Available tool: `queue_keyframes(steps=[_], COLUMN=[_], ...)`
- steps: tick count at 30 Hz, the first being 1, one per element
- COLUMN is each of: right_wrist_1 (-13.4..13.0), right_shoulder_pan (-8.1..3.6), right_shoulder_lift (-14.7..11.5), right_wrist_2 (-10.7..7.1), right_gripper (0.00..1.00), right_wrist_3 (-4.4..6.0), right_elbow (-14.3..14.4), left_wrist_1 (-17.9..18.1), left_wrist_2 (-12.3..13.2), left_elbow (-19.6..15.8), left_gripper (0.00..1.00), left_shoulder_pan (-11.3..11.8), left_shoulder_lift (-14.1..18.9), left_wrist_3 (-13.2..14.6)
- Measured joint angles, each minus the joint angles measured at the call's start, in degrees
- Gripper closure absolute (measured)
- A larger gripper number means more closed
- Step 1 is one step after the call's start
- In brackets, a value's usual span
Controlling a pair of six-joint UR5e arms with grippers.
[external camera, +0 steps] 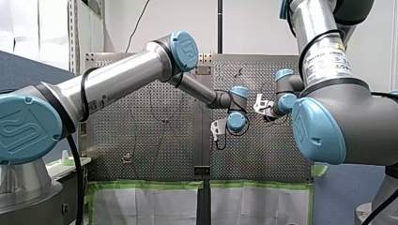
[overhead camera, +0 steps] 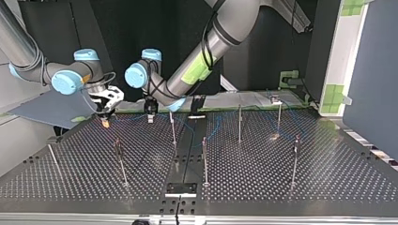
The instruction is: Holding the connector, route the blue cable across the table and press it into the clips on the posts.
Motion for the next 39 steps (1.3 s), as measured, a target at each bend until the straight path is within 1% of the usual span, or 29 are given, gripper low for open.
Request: queue_keyframes(steps=[1, 2, 3, 4, 10, 17, 22, 27, 33, 39], right_wrist_1=[0.0, 0.0, 0.0, 0.0, 0.0, 0.3, 1.9, 3.2, 4.1, 5.3], right_shoulder_pan=[0.00, 0.00, 0.00, 0.01, 0.00, -0.01, 0.00, -0.01, 0.00, 0.14], right_shoulder_lift=[0.0, 0.0, 0.0, 0.0, 0.0, 0.0, -0.1, -0.4, -1.8, -3.8], right_wrist_2=[0.00, 0.00, 0.00, 0.00, 0.00, -0.04, -0.02, 0.00, -0.03, -0.37], right_gripper=[1.00, 1.00, 1.00, 1.00, 1.00, 1.00, 1.00, 1.00, 1.00, 1.00], right_wrist_3=[-0.02, -0.04, -0.05, -0.06, -0.08, -0.19, -0.51, -0.59, -0.41, -0.12], right_elbow=[0.0, 0.0, 0.0, 0.0, -0.1, -0.4, -1.5, -2.3, -3.1, -4.4], left_wrist_1=[0.2, 0.3, 0.5, 0.7, 1.4, 1.5, 1.2, 0.4, -0.9, -2.7], left_wrist_2=[-0.2, -0.3, -0.4, -0.7, -1.7, -2.5, -3.0, -3.1, -3.2, -4.2], left_elbow=[0.0, 0.1, 0.2, 0.4, 1.5, 1.9, 2.0, 2.1, 2.0, 2.1], left_gripper=[0.66, 0.80, 0.80, 1.00, 1.00, 1.00, 1.00, 1.00, 1.00, 1.00], left_shoulder_pan=[0.0, -0.1, -0.1, -0.1, -0.1, -0.1, -0.2, -0.2, -0.5, -0.8], left_shoulder_lift=[0.0, 0.0, 0.0, 0.0, 0.0, 0.0, 0.5, 1.6, 3.6, 5.0], left_wrist_3=[0.0, 0.0, 0.0, -0.1, -1.5, -2.3, -2.7, -3.5, -3.7, -3.8])
